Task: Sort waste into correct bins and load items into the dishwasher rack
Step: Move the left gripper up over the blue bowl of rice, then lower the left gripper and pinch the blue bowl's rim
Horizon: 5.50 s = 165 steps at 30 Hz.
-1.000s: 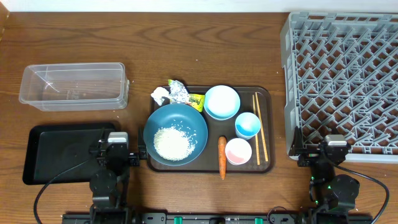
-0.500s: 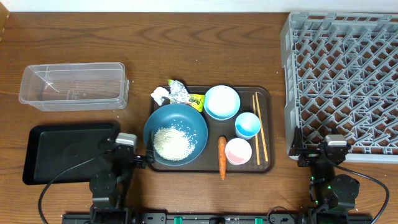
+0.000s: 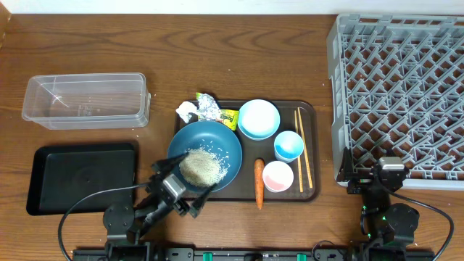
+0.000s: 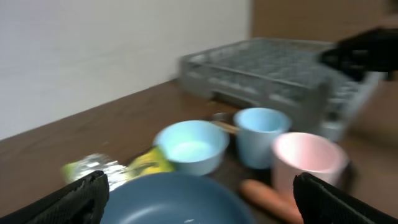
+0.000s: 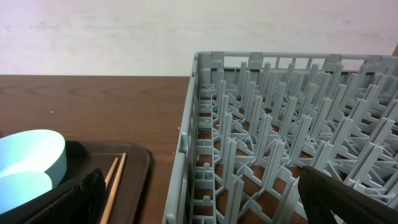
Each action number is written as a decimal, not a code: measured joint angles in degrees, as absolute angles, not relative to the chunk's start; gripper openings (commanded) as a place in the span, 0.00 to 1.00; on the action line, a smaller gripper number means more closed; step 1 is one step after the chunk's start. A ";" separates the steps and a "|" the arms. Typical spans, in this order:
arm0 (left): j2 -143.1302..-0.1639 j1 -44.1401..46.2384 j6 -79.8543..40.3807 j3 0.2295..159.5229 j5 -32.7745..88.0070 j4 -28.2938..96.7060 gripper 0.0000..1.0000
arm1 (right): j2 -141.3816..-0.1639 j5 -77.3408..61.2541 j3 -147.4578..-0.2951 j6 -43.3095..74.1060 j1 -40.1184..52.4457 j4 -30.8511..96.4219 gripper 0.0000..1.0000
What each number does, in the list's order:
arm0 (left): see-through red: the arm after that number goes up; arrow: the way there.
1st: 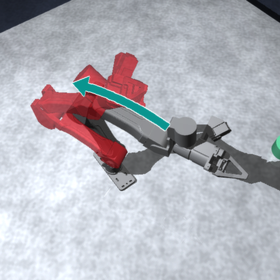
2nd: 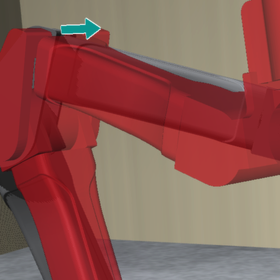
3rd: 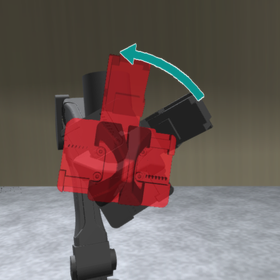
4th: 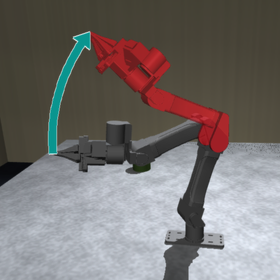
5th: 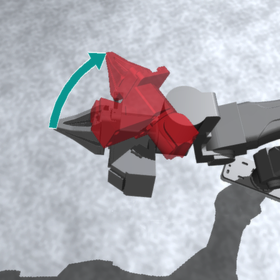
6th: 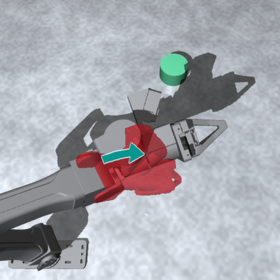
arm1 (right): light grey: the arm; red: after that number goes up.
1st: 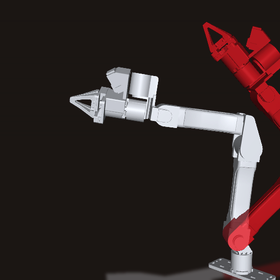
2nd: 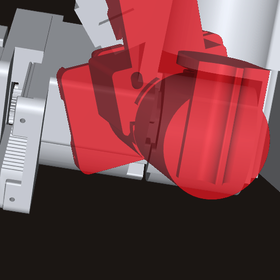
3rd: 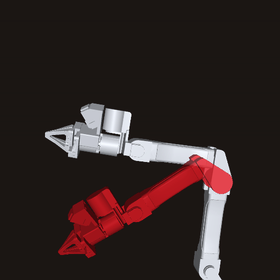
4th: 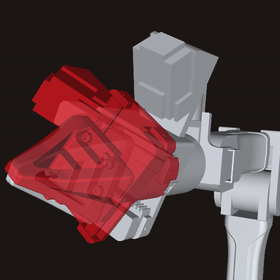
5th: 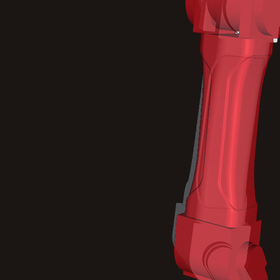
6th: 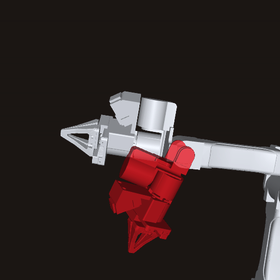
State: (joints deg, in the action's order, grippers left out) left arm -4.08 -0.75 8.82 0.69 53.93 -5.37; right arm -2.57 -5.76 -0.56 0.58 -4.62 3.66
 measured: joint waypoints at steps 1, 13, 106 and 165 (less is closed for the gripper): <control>-4.08 -0.75 8.82 0.67 55.11 -5.34 0.98 | -2.57 -5.76 -0.56 0.58 -4.62 3.66 0.99; -4.08 -0.75 3.75 0.60 61.56 -8.14 0.98 | -2.57 -5.76 -0.56 0.58 -4.62 3.66 0.99; -59.81 7.75 -24.23 62.13 21.45 65.25 0.98 | -2.61 -5.76 -0.54 0.58 -4.62 3.66 0.99; -100.86 37.12 -37.74 62.63 -3.84 37.60 0.91 | -2.61 -5.76 -0.54 0.58 -4.62 3.64 0.99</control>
State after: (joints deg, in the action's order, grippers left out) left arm -100.86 37.12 -37.74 62.63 -3.84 37.60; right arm -2.61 -5.76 -0.54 0.58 -4.62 3.64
